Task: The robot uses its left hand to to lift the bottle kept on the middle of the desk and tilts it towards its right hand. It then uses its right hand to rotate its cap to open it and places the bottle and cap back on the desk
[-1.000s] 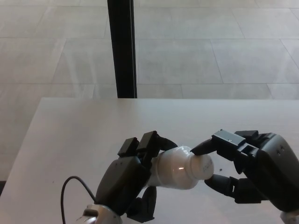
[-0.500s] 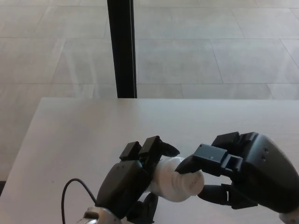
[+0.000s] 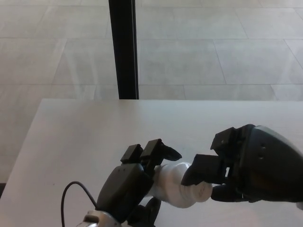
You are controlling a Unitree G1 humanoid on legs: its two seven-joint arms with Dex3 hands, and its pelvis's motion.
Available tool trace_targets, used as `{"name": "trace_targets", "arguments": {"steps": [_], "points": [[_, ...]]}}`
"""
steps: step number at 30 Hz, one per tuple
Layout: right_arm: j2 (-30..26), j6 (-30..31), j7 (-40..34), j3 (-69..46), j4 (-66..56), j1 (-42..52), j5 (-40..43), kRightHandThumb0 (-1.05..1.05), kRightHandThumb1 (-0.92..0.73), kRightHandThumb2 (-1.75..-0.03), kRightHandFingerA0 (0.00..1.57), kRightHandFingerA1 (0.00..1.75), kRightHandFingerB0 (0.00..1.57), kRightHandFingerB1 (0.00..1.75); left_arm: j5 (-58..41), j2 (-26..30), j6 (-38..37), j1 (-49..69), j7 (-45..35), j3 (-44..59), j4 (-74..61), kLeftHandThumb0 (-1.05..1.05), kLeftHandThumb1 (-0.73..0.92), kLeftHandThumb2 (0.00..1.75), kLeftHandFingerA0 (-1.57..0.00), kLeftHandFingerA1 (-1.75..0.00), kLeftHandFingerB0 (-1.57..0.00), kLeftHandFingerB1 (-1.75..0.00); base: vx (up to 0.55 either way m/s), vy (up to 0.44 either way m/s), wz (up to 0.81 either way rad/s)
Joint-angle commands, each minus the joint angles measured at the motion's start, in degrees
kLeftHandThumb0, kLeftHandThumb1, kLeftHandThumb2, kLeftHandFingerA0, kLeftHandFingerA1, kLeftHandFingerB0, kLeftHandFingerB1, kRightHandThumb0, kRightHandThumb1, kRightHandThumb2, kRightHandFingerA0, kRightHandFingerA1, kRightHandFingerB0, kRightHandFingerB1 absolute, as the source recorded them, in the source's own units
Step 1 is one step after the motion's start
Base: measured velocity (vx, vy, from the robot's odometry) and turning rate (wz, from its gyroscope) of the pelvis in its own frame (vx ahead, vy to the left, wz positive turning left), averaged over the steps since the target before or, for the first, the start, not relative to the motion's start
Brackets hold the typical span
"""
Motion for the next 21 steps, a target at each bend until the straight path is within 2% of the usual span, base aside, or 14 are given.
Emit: {"name": "trace_targets", "arguments": {"steps": [1,2,3,6,7,8,9,11,12,13,14,16,17,21], "points": [[-1.7,-3.6,3.2,0.3,-1.4,-1.8,-1.2,-0.39,-0.49,-0.87,1.12,1.64,0.88,1.1,0.5,0.9,1.1,0.7,0.3,0.7,0.1,0.11,0.76,1.41,-1.24,-1.32,-1.19,-1.26,0.0,0.0,0.0],[-1.6,-4.8,1.9,0.2,-1.3,-2.6,-3.0,-0.41,-0.47,-1.03,1.24,1.33,0.89,1.02,0.5,0.8,1.8,0.8,0.0,0.7,-0.2,0.09,0.76,1.41,-1.22,-1.31,-1.17,-1.24,0.0,0.0,0.0],[-1.4,-5.8,0.9,0.3,-0.9,-3.1,-4.1,-0.36,-0.48,-0.94,1.19,1.6,0.91,1.17,0.6,0.7,2.2,0.9,-0.2,0.7,-0.3,0.1,0.77,1.41,-1.23,-1.31,-1.18,-1.25,0.0,0.0,0.0],[-1.1,-8.6,-1.8,0.5,-0.4,-5.0,-7.5,-0.36,-0.55,-0.9,1.04,1.66,0.85,1.17,1.1,0.7,2.2,1.1,0.2,0.6,-0.4,0.11,0.78,1.44,-1.27,-1.34,-1.21,-1.27,0.0,0.0,0.0],[-0.8,-9.9,-3.4,0.7,-0.2,-5.9,-9.1,-0.4,-0.47,-1.02,1.27,1.34,0.91,1.04,1.0,0.5,1.3,1.0,1.1,0.7,0.0,0.2,0.43,1.73,-1.23,-1.74,-1.11,-1.5,0.0,0.0,0.0],[-0.6,-10.6,-4.2,0.9,0.0,-6.3,-9.9,-0.4,-0.47,-1.02,1.27,1.34,0.91,1.04,0.9,0.4,0.8,1.2,1.6,0.7,0.3,0.2,0.43,1.73,-1.23,-1.74,-1.11,-1.5,0.0,0.0,0.0],[-0.6,-10.8,-4.9,0.9,-0.2,-6.7,-11.2,-0.39,-0.54,-0.8,1.07,1.63,0.89,1.06,0.8,0.3,1.1,1.2,1.2,0.7,0.1,0.22,0.44,1.75,-1.22,-1.74,-1.11,-1.51,0.0,0.0,0.0],[-0.5,-12.4,-9.1,0.8,-0.4,-8.7,-15.4,-0.35,-0.55,-0.77,1.03,1.7,0.85,1.23,0.3,0.0,1.7,1.4,0.6,0.9,-0.4,0.2,0.49,1.65,-1.23,-1.75,-1.13,-1.54,0.0,0.0,0.0],[-0.6,-13.5,-10.2,1.0,-0.2,-9.9,-16.3,-0.35,-0.55,-0.77,1.03,1.69,0.83,1.22,0.1,0.2,1.6,1.3,0.0,1.0,-0.5,0.12,0.77,1.41,-1.22,-1.31,-1.17,-1.25,0.0,0.0,0.0],[-0.4,-14.0,-11.4,1.1,0.0,-10.6,-17.0,-0.34,-0.56,-0.79,1.03,1.72,0.82,1.34,-0.2,0.4,1.7,1.3,-0.6,1.1,-0.8,0.14,0.48,1.57,-1.23,-1.75,-1.14,-1.54,0.0,0.0,0.0],[-0.3,-14.4,-12.1,1.1,0.2,-11.1,-17.2,-0.34,-0.56,-0.8,1.02,1.71,0.81,1.3,-0.4,0.6,1.5,1.2,-0.8,1.2,-0.8,0.2,0.58,1.41,-1.3,-1.49,-1.19,-1.37,0.0,0.0,0.0],[-0.6,-15.9,-12.6,1.2,0.7,-13.0,-17.3,-0.33,-0.55,-0.81,1.02,1.69,0.82,1.26,-0.7,0.7,1.3,0.9,-1.0,1.4,-0.5,0.18,0.58,1.43,-1.33,-1.54,-1.21,-1.41,0.0,0.0,0.0],[-0.5,-16.9,-14.0,0.9,1.1,-14.3,-17.7,-0.33,-0.51,-0.8,1.0,1.58,0.83,1.04,-1.3,0.5,1.1,1.0,-1.0,1.7,-0.3,0.01,0.76,1.35,-1.13,-1.22,-1.07,-1.17,0.0,0.0,0.0],[-0.1,-19.3,-18.2,0.7,2.3,-17.4,-19.7,-0.32,-0.52,-0.76,1.0,1.54,0.82,1.0,-1.5,0.5,0.3,0.6,-0.5,1.8,0.5,0.06,0.71,1.33,-1.14,-1.23,-1.08,-1.18,0.0,0.0,0.0]]}}
